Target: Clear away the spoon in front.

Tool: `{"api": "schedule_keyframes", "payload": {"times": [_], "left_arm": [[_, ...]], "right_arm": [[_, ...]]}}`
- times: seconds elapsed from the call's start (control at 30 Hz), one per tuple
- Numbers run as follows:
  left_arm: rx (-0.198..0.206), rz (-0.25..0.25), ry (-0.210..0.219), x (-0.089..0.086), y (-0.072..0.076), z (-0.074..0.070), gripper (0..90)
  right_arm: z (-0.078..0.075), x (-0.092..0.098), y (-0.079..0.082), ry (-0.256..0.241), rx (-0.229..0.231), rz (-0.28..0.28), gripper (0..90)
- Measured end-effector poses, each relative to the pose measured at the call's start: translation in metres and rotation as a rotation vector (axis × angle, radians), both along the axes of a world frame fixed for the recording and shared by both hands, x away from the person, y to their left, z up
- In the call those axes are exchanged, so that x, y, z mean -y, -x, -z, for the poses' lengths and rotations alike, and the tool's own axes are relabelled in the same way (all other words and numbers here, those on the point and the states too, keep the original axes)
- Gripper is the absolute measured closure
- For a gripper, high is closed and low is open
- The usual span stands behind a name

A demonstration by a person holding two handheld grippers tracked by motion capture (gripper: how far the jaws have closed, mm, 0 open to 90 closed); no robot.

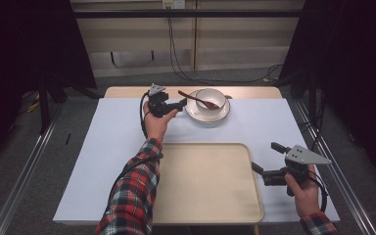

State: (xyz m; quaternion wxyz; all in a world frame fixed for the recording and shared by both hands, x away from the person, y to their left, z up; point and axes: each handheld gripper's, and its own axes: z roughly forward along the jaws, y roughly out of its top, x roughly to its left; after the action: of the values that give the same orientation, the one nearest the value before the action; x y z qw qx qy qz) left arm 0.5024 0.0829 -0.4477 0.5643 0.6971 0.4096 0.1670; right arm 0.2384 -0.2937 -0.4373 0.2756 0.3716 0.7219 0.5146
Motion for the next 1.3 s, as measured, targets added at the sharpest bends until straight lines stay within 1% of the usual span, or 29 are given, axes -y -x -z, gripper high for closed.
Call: {"api": "schedule_keyframes", "payload": {"times": [0.07,0.1,0.13,0.17,0.2,0.23,0.27,0.3,0.33,0.4,0.43,0.47,0.5,0.57,0.63,0.67,0.73,0.77,0.8,0.83,0.87,0.9,0.97,1.13,1.17,1.2,1.23,1.27,1.3], "left_arm": [[0.008,0.011,-0.004,0.001,-0.001,0.000,17.5],[0.020,0.010,-0.003,0.003,-0.002,0.001,18.6],[0.021,0.007,-0.010,0.004,-0.002,0.001,18.8],[0.037,0.009,-0.008,0.004,-0.003,0.002,19.2],[0.045,0.011,-0.027,0.004,-0.004,0.003,19.2],[0.042,0.009,-0.008,0.004,-0.004,0.004,23.9],[0.037,0.007,-0.029,0.003,-0.004,0.004,23.9],[0.041,0.009,-0.015,0.004,-0.005,0.007,24.9],[0.041,0.009,-0.015,0.004,-0.005,0.007,26.8],[0.044,0.012,0.005,0.005,-0.006,0.007,28.3],[0.041,0.009,0.002,0.006,-0.006,0.006,29.2],[0.048,0.016,0.018,0.007,-0.007,0.006,32.1],[0.043,0.020,0.010,0.008,-0.007,0.005,34.0],[0.037,0.009,0.020,0.009,-0.008,0.005,38.5],[0.039,0.012,0.037,0.009,-0.010,0.005,44.6],[0.039,0.012,0.037,0.009,-0.010,0.005,47.3],[0.035,0.029,0.055,0.008,-0.012,0.006,49.5],[0.030,0.024,0.046,0.008,-0.012,0.006,52.0],[0.025,0.016,0.065,0.009,-0.012,0.006,54.7],[0.025,0.013,0.070,0.009,-0.012,0.006,59.3],[0.020,0.024,0.078,0.009,-0.012,0.006,59.3],[0.010,0.032,0.103,0.010,-0.012,0.006,63.2],[0.005,0.036,0.109,0.011,-0.012,0.006,64.5],[-0.025,0.054,0.183,0.013,-0.012,0.004,75.3],[-0.027,0.053,0.197,0.013,-0.011,0.003,77.3],[-0.022,0.065,0.199,0.013,-0.011,0.003,78.9],[-0.032,0.082,0.225,0.014,-0.011,0.002,80.6],[-0.018,0.073,0.224,0.014,-0.010,0.001,82.0],[-0.014,0.077,0.225,0.015,-0.010,-0.001,83.4]], "right_arm": [[0.000,0.000,0.000,0.000,0.000,0.001,0.1],[0.000,0.000,0.000,-0.001,-0.001,0.000,0.1],[0.000,0.000,0.000,0.000,0.000,0.000,0.1],[0.000,0.000,0.000,-0.001,0.003,-0.002,0.2],[0.000,0.000,0.000,-0.001,0.003,-0.002,0.2],[0.000,-0.001,0.000,-0.009,0.004,0.001,0.4],[0.000,-0.001,0.000,-0.009,0.004,0.001,0.4],[-0.001,-0.001,0.001,-0.009,0.006,0.002,0.4],[-0.001,-0.001,0.001,-0.009,0.006,0.002,0.4],[-0.001,0.000,0.001,-0.008,0.004,0.007,0.4],[-0.001,0.000,0.001,-0.006,0.003,0.009,0.4],[-0.001,0.000,0.000,-0.003,0.004,0.008,0.4],[-0.001,0.000,0.000,-0.004,0.005,0.007,0.4],[-0.001,0.000,0.001,-0.007,0.003,0.009,0.5],[-0.001,0.000,0.001,-0.008,0.005,0.006,0.5],[-0.001,0.000,0.001,-0.008,0.005,0.006,0.5],[-0.001,0.000,0.000,-0.008,0.009,0.008,0.6],[-0.001,0.001,0.001,-0.007,0.007,0.008,0.6],[-0.001,0.001,0.001,-0.006,0.009,0.005,0.6],[-0.002,0.001,0.001,-0.016,0.006,0.004,0.6],[-0.002,0.001,0.001,-0.016,0.006,0.004,0.6],[-0.002,0.001,0.001,-0.015,0.011,0.006,0.6],[-0.002,0.001,0.002,-0.019,0.008,0.012,0.6],[-0.002,0.002,0.002,-0.016,0.013,0.010,0.6],[-0.002,0.002,0.002,-0.017,0.011,0.011,0.6],[-0.002,0.002,0.002,-0.016,0.012,0.010,0.6],[-0.003,0.002,0.002,-0.019,0.012,0.009,0.6],[-0.003,0.002,0.001,-0.015,0.013,0.008,0.6],[-0.003,0.002,0.001,-0.016,0.012,0.008,0.6]]}}
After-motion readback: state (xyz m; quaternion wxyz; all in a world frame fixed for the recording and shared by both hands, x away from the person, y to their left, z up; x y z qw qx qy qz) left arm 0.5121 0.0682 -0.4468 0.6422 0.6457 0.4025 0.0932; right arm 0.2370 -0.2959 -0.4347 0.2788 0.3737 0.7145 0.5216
